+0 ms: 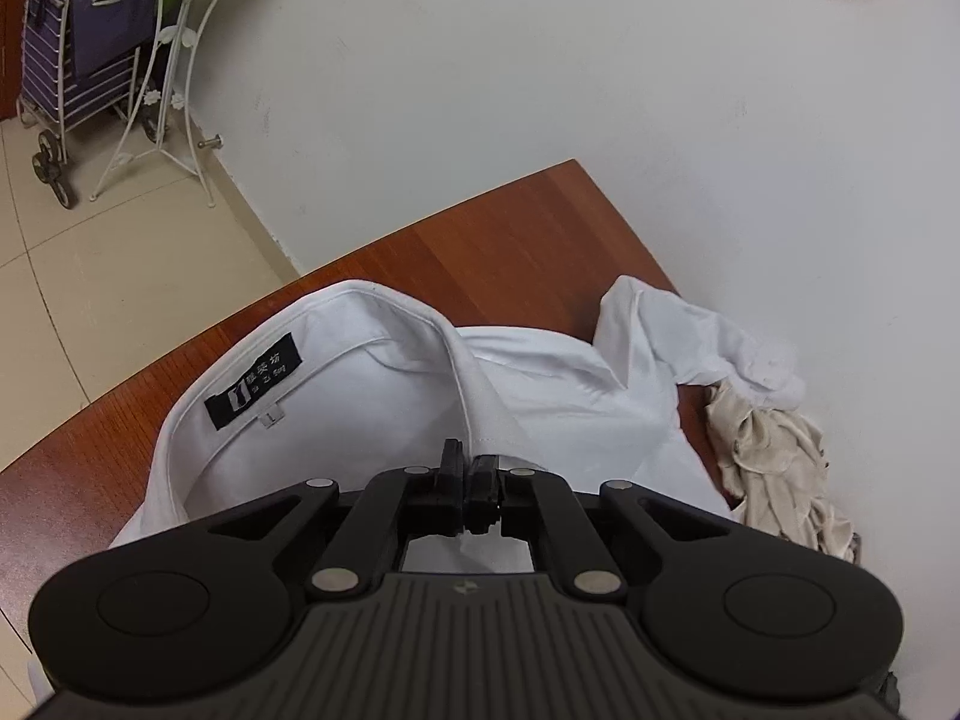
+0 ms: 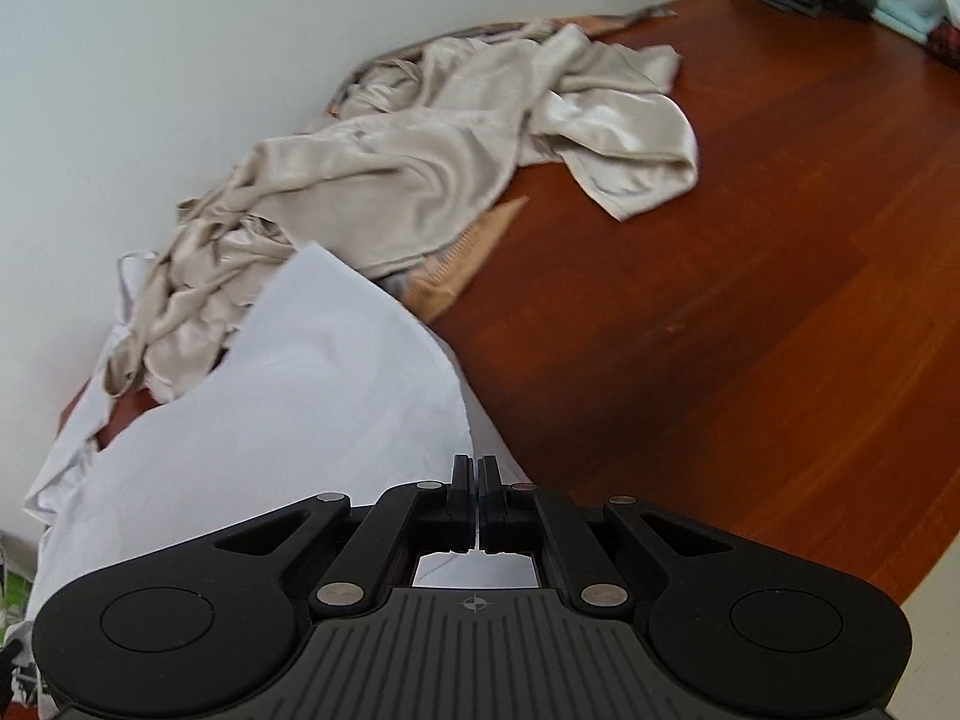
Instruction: Fold clothes
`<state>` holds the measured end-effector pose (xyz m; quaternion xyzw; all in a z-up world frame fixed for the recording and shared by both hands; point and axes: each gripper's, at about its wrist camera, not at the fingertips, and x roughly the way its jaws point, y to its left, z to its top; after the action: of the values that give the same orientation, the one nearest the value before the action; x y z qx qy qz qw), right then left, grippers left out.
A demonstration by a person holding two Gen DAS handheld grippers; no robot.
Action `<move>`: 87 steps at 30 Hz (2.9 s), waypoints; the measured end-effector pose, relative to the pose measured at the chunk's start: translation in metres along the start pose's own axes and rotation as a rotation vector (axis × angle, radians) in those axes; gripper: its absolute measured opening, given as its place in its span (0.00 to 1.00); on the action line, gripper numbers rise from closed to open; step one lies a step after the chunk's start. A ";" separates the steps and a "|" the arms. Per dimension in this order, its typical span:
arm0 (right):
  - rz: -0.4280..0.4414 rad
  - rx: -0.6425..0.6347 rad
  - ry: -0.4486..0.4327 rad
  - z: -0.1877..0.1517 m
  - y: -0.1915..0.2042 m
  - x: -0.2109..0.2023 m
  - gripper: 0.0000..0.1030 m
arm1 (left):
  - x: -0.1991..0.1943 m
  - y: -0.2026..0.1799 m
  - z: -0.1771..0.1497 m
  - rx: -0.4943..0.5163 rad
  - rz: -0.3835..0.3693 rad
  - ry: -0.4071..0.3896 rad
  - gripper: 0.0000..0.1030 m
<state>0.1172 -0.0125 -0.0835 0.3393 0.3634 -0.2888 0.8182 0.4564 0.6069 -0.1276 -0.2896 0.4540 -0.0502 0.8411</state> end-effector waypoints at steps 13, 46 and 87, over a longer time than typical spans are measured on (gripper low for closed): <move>-0.051 -0.119 -0.055 -0.013 0.019 -0.028 0.03 | -0.010 0.006 0.003 0.035 0.126 0.007 0.05; 0.043 -0.293 0.146 -0.148 0.113 -0.012 0.32 | -0.006 0.027 -0.095 1.065 -0.070 0.166 0.46; 0.033 -0.419 -0.003 -0.131 0.141 -0.044 0.48 | -0.070 0.074 -0.003 0.484 -0.069 -0.103 0.68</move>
<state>0.1414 0.1825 -0.0667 0.1669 0.4086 -0.1941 0.8761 0.3996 0.6912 -0.1168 -0.0972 0.3754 -0.1711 0.9057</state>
